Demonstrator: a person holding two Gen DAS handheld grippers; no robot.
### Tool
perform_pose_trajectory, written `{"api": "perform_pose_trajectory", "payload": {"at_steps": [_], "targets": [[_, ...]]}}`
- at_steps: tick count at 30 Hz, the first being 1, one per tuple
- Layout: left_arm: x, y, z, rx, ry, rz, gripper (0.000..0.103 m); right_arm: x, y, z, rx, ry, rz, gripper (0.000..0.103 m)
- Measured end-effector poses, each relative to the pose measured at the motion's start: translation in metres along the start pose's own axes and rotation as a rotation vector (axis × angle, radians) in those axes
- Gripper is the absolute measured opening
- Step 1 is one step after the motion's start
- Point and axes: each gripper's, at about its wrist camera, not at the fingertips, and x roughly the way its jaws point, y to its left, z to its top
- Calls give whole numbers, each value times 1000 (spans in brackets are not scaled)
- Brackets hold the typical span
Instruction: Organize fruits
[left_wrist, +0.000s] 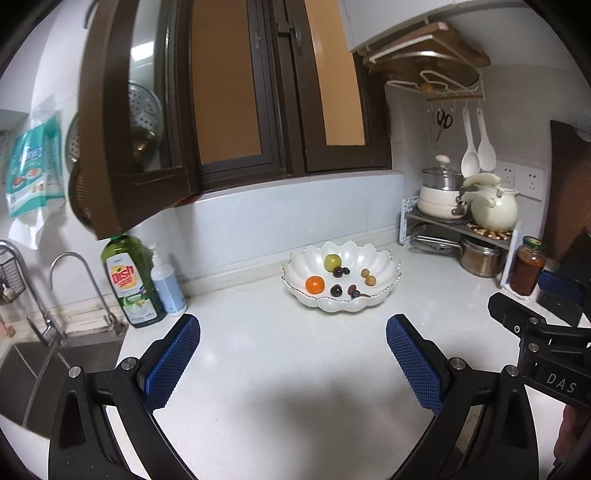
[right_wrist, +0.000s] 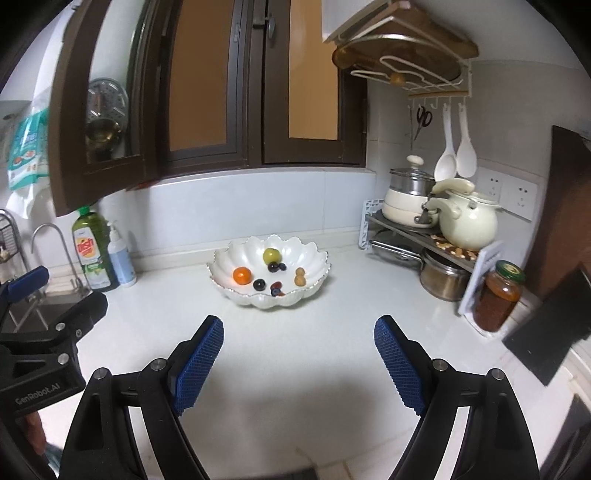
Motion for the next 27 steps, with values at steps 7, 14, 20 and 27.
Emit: {"api": "perform_pose_trajectory", "payload": {"at_steps": [7, 14, 20, 27], "targets": [[-50, -2, -18, 1, -23, -4, 103, -53, -1, -22, 10, -41, -15, 85], [-87, -8, -32, -6, -40, -15, 103, -92, -5, -37, 10, -64, -28, 85], [-109, -10, -42, -15, -44, -15, 103, -111, -6, -49, 2, -65, -26, 85], [-127, -11, -50, -24, -59, -6, 103, -125, -8, -59, -7, -69, -18, 85]]}}
